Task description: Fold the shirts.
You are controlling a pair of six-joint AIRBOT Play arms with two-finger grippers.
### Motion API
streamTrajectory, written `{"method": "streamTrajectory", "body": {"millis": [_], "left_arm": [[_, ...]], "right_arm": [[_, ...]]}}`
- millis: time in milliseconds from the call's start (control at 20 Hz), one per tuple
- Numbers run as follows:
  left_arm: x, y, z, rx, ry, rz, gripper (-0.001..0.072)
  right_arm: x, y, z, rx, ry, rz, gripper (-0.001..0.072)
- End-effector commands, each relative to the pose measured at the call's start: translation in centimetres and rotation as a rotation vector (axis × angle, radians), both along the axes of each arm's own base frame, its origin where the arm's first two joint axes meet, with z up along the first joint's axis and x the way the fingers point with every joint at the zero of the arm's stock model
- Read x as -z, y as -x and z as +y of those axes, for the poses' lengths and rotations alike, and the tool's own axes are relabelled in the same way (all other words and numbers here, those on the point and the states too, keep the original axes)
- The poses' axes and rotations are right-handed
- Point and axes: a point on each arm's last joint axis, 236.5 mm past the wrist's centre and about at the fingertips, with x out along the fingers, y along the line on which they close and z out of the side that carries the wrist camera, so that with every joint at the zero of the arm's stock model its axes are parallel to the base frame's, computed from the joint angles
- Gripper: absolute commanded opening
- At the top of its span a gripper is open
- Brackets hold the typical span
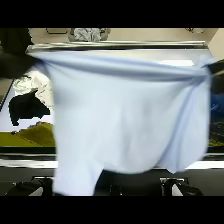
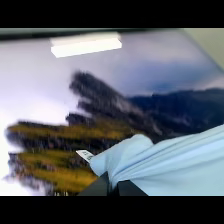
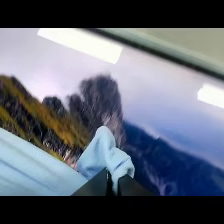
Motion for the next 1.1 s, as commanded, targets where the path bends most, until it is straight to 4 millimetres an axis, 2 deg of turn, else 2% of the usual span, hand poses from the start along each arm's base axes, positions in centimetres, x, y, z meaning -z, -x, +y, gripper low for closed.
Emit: {"method": "streamTrajectory", "body": {"millis": [0, 50, 100, 150, 200, 300, 400, 450, 500, 550, 600, 650, 700, 750, 800, 850, 900, 950, 1000, 1050], "left_arm": [[18.5, -3.3, 0.1, -0.001, -0.088, 0.433, 0.0026], [23.0, -4.2, 0.2, -0.021, -0.091, 0.518, 0.0026], [26.9, -5.0, 0.3, -0.037, -0.092, 0.591, 0.0027], [30.3, -5.5, 0.3, -0.044, -0.093, 0.670, 0.0027], [32.7, -5.8, 0.0, -0.044, -0.071, 0.736, 0.0027], [35.5, -6.6, -1.1, -0.049, 0.024, 0.832, 0.0028], [36.7, -7.2, -1.8, -0.052, 0.073, 0.870, 0.0042], [36.8, -7.5, -1.9, -0.049, 0.071, 0.868, 0.0153], [36.5, -7.7, -1.8, -0.041, 0.066, 0.855, 0.0445], [35.7, -7.8, -1.4, -0.014, 0.056, 0.845, 0.0650], [34.4, -7.6, -0.7, 0.031, 0.043, 0.840, 0.0660], [33.1, -7.4, 0.7, 0.044, 0.027, 0.848, 0.0660], [32.0, -7.3, 2.6, 0.033, 0.002, 0.850, 0.0660], [31.4, -7.0, 4.5, 0.004, -0.017, 0.847, 0.0660], [31.2, -6.6, 6.3, -0.037, -0.034, 0.850, 0.0660], [31.6, -5.7, 7.4, -0.062, -0.040, 0.870, 0.0658], [32.6, -4.3, 7.7, -0.070, -0.035, 0.910, 0.0654], [34.1, -2.3, 7.7, -0.070, -0.029, 0.969, 0.0618], [36.1, 0.0, 7.3, -0.064, -0.024, 1.037, 0.0591], [38.0, 2.3, 6.8, -0.050, -0.019, 1.098, 0.0591]], "right_arm": [[15.1, -6.7, -0.2, -0.081, -0.097, 0.381, 0.0053], [19.2, -8.9, 0.4, -0.086, -0.180, 0.452, 0.0053], [22.5, -10.9, 1.5, -0.092, -0.288, 0.505, 0.0053], [24.8, -12.6, 2.6, -0.092, -0.399, 0.533, 0.0054], [26.3, -14.0, 3.9, -0.091, -0.522, 0.553, 0.0054], [27.8, -15.8, 5.4, -0.076, -0.689, 0.567, 0.0054], [28.9, -16.5, 6.0, -0.068, -0.703, 0.570, 0.0055], [29.1, -16.7, 6.1, -0.075, -0.675, 0.552, 0.0059], [28.6, -16.8, 6.1, -0.090, -0.668, 0.536, 0.0177], [27.7, -16.9, 5.8, -0.099, -0.664, 0.518, 0.0402], [26.0, -16.5, 4.9, -0.143, -0.631, 0.485, 0.0548], [23.9, -16.0, 3.2, -0.173, -0.580, 0.448, 0.0546], [22.3, -15.3, 0.7, -0.154, -0.520, 0.425, 0.0546], [21.0, -13.9, -2.4, -0.110, -0.443, 0.424, 0.0547], [20.6, -11.9, -5.4, -0.057, -0.368, 0.455, 0.0549], [21.2, -8.9, -8.1, -0.011, -0.290, 0.539, 0.0549], [22.4, -4.9, -10.4, 0.026, -0.220, 0.672, 0.0553], [23.8, -1.1, -12.2, 0.060, -0.169, 0.813, 0.0562], [24.7, 1.0, -13.1, 0.130, -0.200, 0.872, 0.0560], [25.7, 2.6, -13.0, 0.159, -0.245, 0.910, 0.0560]]}}
